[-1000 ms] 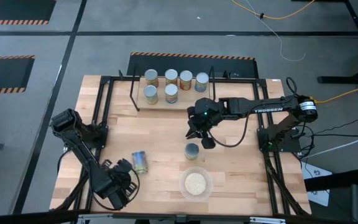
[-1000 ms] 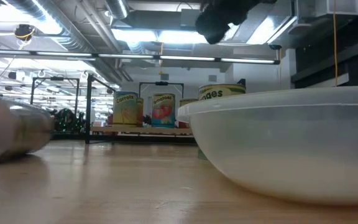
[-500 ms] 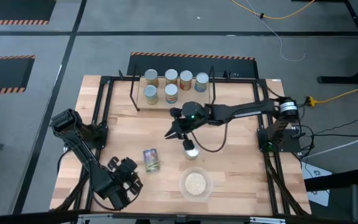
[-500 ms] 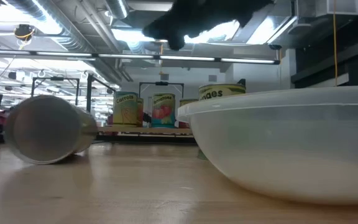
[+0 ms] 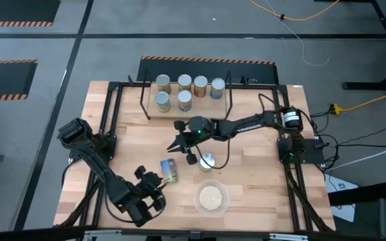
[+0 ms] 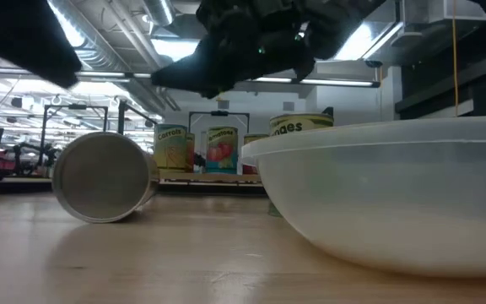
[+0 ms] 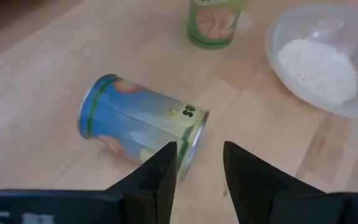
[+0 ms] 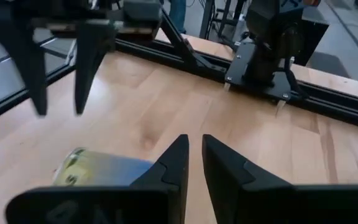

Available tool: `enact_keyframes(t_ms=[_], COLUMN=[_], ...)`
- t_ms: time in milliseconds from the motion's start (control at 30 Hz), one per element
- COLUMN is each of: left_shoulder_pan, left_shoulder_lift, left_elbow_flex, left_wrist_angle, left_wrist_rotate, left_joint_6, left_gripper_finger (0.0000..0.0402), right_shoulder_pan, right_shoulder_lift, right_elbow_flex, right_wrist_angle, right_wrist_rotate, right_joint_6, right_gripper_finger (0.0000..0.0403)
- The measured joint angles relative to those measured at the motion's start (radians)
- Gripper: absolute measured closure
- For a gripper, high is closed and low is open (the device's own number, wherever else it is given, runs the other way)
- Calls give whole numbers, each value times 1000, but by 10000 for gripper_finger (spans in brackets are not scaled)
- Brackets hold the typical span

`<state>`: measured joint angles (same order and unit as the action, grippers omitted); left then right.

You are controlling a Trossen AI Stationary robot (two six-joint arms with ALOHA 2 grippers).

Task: Pick and place cans onto a shelf
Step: Put the canned peaches on the shelf

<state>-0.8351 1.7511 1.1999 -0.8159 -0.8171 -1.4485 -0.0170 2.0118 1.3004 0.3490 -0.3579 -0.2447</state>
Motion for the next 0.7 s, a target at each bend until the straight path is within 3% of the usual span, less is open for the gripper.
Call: enact_keyframes(t_ms=[200, 367, 700], left_shoulder_pan=[45, 68, 80], left_shoulder_lift=[91, 136, 153], left_elbow_flex=[0, 0, 0], left_wrist_angle=[74, 70, 69], left_wrist_rotate=[59, 112, 88], left_joint_6=[139, 150, 176], left_gripper_finger=[277, 277, 277], right_shoulder_pan=[-8, -20, -29], right_shoulder_lift=[66, 143, 230], right_elbow_flex=[0, -1, -2], right_wrist_angle=[87, 172, 160], right_wrist_rotate=[1, 0, 0], right_joint_6=[0, 1, 31], right_gripper_finger=[350, 350, 350])
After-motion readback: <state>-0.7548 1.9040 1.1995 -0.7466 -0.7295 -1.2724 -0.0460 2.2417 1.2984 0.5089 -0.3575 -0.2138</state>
